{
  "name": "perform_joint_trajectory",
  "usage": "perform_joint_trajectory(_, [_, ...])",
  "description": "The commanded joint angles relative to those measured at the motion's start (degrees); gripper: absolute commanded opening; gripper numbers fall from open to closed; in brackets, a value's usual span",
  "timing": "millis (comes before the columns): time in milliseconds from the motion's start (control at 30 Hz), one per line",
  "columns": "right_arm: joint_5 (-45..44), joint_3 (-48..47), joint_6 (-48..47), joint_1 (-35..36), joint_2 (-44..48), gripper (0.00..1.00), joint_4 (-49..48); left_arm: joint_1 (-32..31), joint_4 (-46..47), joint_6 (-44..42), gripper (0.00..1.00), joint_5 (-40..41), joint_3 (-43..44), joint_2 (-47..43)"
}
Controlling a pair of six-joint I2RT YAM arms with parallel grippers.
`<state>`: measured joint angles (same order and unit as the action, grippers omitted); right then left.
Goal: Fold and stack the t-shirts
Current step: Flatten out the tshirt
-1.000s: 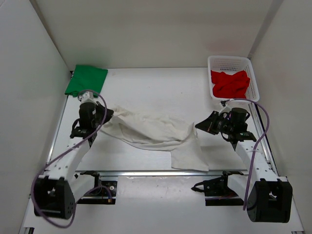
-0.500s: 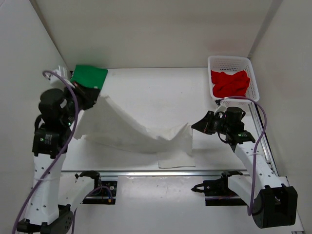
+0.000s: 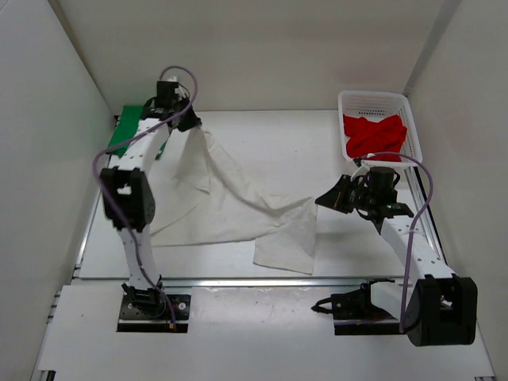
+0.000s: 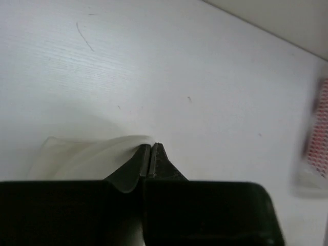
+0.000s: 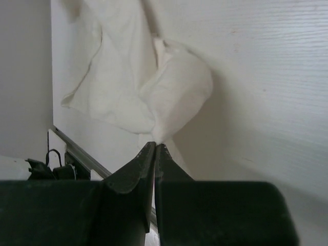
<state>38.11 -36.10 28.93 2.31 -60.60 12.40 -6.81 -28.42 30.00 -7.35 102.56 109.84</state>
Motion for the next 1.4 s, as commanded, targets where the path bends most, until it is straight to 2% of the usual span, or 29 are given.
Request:
perform_joint_trajectory(0, [-0.1,-4.6,0.9,-2.2,-5.3,0.00,-1.9,-0.3,-8.3,-3.6,0.05,4.2,22.1,11.8])
perform_joint_trajectory(33, [-0.4,-6.1,1.7,-2.2,-7.4,0.01,-1.9,0.3,-9.4,-3.5,0.09,2.7,29.7,17.0])
perform_joint_trajectory(67, [-1.1,-6.4,1.5,-2.2,-8.5,0.00,-1.7,2.5,-7.3,-1.1,0.13,0.3,28.8,17.0])
perform_joint_trajectory(133, [-3.6,-10.4,2.5,-4.1,-11.7,0.01,-0.5,6.6,0.5,3.1,0.31,-2.3,21.7,15.1])
perform_joint_trajectory(233, [-9.3,-15.3,4.5,-2.7,-14.9,0.00,-0.4,8.4,-3.7,1.3,0.50,-4.1,23.9,14.2])
perform_joint_trajectory(267, [-9.6,-17.1,5.1,-2.8,-16.6,0.01,-1.1,8.2,-4.0,0.4,0.59,-4.1,21.3,12.0])
perform_joint_trajectory(300, [-10.4,-18.5,5.8,-2.7,-17.2,0.00,-1.8,8.3,-3.5,-0.1,0.64,-3.5,18.7,8.1])
perform_joint_trajectory(367, [-10.7,-21.3,7.1,-3.9,-20.9,0.09,-3.0,5.2,2.5,-1.3,0.90,-1.1,4.7,-0.4])
perform_joint_trajectory(400, [-9.8,-22.5,7.9,-4.1,-22.2,0.14,-3.8,4.8,4.6,-1.6,0.99,0.4,-4.0,-7.0])
perform_joint_trajectory(433, [-8.8,-23.0,8.2,-4.2,-23.1,0.26,-4.1,4.6,8.2,-1.5,0.99,0.8,-8.6,-10.1])
perform_joint_trajectory(467, [-8.1,-24.0,7.6,-4.3,-23.5,0.37,-3.6,5.0,11.3,-0.6,0.99,0.2,-17.0,-16.4])
perform_joint_trajectory(500, [-8.7,-24.0,7.6,-4.0,-23.1,0.41,-3.4,6.0,14.4,1.6,0.99,-1.5,-25.6,-22.2])
perform_joint_trajectory(533, [-10.1,-23.2,7.4,-3.5,-22.1,0.47,-3.8,8.6,16.0,2.8,0.99,-5.2,-30.1,-28.2])
perform_joint_trajectory(600, [-10.9,-18.4,9.2,-1.6,-16.8,0.50,-6.8,11.5,20.4,5.1,0.98,-8.2,-45.9,-35.9])
perform_joint_trajectory(667, [-11.6,-13.9,10.4,1.1,-12.0,0.49,-10.3,12.7,18.4,3.2,0.98,-6.3,-53.8,-42.9])
perform_joint_trajectory(700, [-12.8,-11.1,10.6,3.7,-8.6,0.46,-11.1,12.7,16.2,1.9,0.87,-3.2,-57.7,-47.4])
perform_joint_trajectory(733, [-12.4,-9.1,10.7,6.5,-5.9,0.43,-11.1,12.4,14.3,1.0,0.55,0.9,-61.4,-51.7])
perform_joint_trajectory(767, [-11.9,-6.2,11.1,7.5,-4.7,0.37,-12.0,13.0,13.8,0.4,0.43,4.4,-63.1,-55.5])
perform_joint_trajectory(800, [-12.1,-4.5,11.2,10.6,-2.1,0.34,-13.8,13.6,11.5,-1.0,0.32,6.6,-65.6,-56.9])
perform_joint_trajectory(867, [-12.3,2.3,11.9,14.6,1.9,0.33,-15.9,13.5,7.9,-2.0,0.21,13.4,-68.4,-60.5])
perform_joint_trajectory(967, [-9.4,8.0,12.3,17.7,7.1,0.31,-17.8,11.5,3.7,-1.2,0.24,19.0,-72.1,-60.9])
perform_joint_trajectory(1033, [-9.6,9.5,12.2,19.3,8.4,0.31,-18.3,10.1,1.2,0.2,0.29,22.3,-71.9,-59.7])
perform_joint_trajectory(1100, [-10.0,11.4,11.2,20.6,10.9,0.32,-18.2,10.0,-0.5,1.1,0.28,26.0,-71.8,-58.8])
perform_joint_trajectory(1267, [-12.2,12.7,9.9,24.8,12.9,0.33,-19.7,16.8,-1.1,3.2,0.33,24.9,-73.0,-56.1])
perform_joint_trajectory(1333, [-13.1,13.2,9.4,26.5,13.2,0.33,-20.0,19.6,0.9,3.0,0.43,21.9,-74.3,-54.4])
perform_joint_trajectory(1367, [-13.4,13.6,9.3,26.8,13.0,0.33,-20.2,21.8,2.3,3.4,0.45,20.8,-74.9,-54.2])
